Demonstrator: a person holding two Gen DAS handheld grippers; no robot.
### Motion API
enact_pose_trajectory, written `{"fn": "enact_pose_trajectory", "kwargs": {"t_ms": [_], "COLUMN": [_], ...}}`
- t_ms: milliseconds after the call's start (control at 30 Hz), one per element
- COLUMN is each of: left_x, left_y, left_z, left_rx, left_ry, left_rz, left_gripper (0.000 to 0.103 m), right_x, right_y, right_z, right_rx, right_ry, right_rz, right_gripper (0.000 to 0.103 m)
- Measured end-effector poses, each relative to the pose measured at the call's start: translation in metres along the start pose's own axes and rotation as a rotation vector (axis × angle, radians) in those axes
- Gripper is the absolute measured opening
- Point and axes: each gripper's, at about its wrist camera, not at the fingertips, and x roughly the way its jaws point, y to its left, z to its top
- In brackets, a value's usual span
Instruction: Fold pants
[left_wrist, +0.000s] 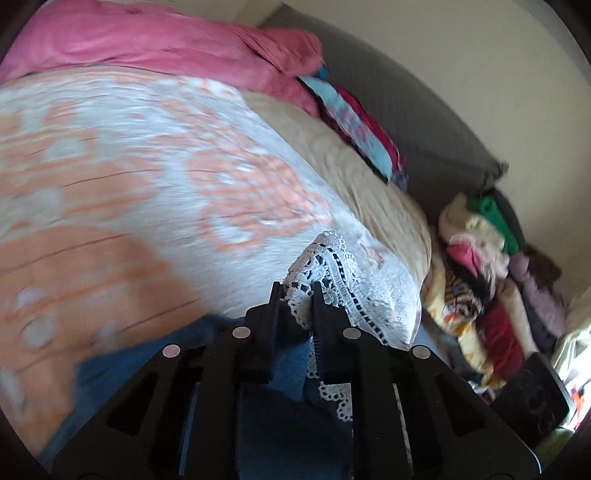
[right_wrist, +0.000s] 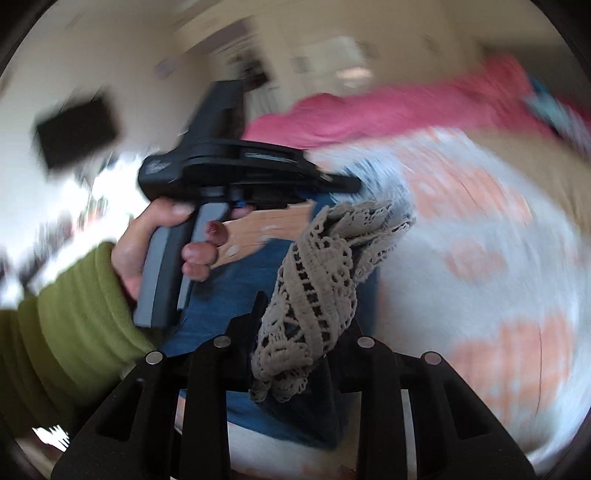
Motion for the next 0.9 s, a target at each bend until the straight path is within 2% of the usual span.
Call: {"fn": "enact_pose_trajectory", "kwargs": {"t_ms": [33, 67, 100, 133, 233, 300, 400, 500, 667, 733, 767, 800, 900], "left_x": [-0.011, -0.024, -0.041, -0.052, -0.087, -0.103, -0.106, -0.104, -0.091, -0.085, -0.082, -0.077, -0.072], "left_y": [0.008, 0.019, 0.036, 0.047, 0.076, 0.088, 0.094, 0.089, 0.092, 0.094, 0.095, 0.095, 0.093], "left_z": [-0.004, -0.01, -0.019, -0.027, -0.054, -0.074, -0.078, -0.072, -0.074, -0.074, -0.074, -0.074, -0.075], "left_rx": [-0.023, -0.051, -0.107, -0.15, -0.266, -0.328, -0.369, -0.337, -0.349, -0.357, -0.358, -0.363, -0.347], "left_ry": [-0.016, -0.038, -0.059, -0.072, -0.142, -0.196, -0.185, -0.174, -0.133, -0.127, -0.119, -0.106, -0.103], "left_rz": [0.012, 0.037, 0.065, 0.076, 0.094, 0.082, 0.044, 0.067, 0.102, 0.138, 0.137, 0.138, 0.169], "left_gripper": [0.015, 0.035, 0.061, 0.068, 0.069, 0.074, 0.077, 0.077, 0.075, 0.051, 0.031, 0.017, 0.013], "right_x": [0.011, 0.022, 0.035, 0.051, 0.085, 0.083, 0.073, 0.066, 0.062, 0.066, 0.067, 0.067, 0.064], "right_y": [0.026, 0.046, 0.063, 0.079, 0.106, 0.111, 0.114, 0.105, 0.106, 0.104, 0.103, 0.108, 0.111], "right_z": [0.002, 0.001, -0.003, -0.011, -0.042, -0.055, -0.061, -0.06, -0.057, -0.053, -0.053, -0.054, -0.052], "right_rx": [-0.105, -0.186, -0.257, -0.322, -0.415, -0.447, -0.482, -0.449, -0.436, -0.41, -0.403, -0.398, -0.416], "right_ry": [0.027, 0.056, 0.088, 0.129, 0.226, 0.204, 0.156, 0.123, 0.095, 0.116, 0.133, 0.142, 0.13], "right_rz": [-0.016, -0.034, -0.05, -0.062, -0.047, -0.055, -0.051, -0.042, -0.057, -0.027, -0.012, -0.003, -0.004], "right_gripper": [0.028, 0.03, 0.031, 0.031, 0.035, 0.042, 0.044, 0.044, 0.044, 0.034, 0.027, 0.026, 0.024]}}
